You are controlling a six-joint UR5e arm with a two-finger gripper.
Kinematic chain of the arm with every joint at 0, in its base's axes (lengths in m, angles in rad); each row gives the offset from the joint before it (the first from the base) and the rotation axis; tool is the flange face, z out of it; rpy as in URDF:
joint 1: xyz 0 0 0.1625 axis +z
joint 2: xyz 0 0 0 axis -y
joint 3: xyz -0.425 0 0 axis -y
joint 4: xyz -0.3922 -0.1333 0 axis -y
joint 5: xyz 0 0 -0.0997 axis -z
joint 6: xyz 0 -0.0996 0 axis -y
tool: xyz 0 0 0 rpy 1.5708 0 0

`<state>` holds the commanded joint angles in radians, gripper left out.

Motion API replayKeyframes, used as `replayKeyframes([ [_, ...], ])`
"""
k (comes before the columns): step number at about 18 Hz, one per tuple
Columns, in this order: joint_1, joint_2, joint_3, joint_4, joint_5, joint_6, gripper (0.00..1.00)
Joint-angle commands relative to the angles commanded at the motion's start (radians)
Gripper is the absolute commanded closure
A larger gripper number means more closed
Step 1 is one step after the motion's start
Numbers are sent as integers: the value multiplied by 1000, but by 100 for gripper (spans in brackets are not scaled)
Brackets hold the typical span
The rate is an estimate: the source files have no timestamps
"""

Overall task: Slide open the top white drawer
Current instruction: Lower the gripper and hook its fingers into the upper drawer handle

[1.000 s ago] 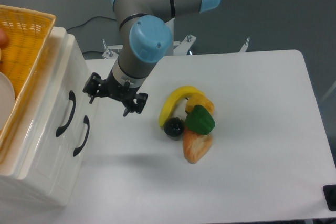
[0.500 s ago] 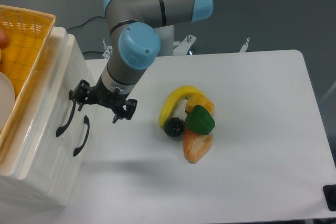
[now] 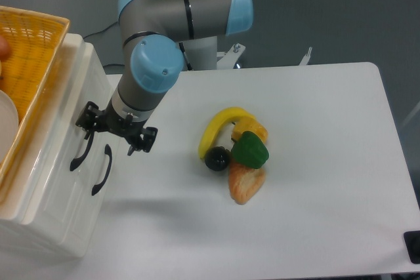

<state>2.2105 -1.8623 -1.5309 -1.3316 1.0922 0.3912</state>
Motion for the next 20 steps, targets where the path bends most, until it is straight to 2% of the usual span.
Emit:
replayKeyframes([
  [10,-2,-14,0,2,0,6,0],
  [20,-3,-21,0,2,2,0,11],
])
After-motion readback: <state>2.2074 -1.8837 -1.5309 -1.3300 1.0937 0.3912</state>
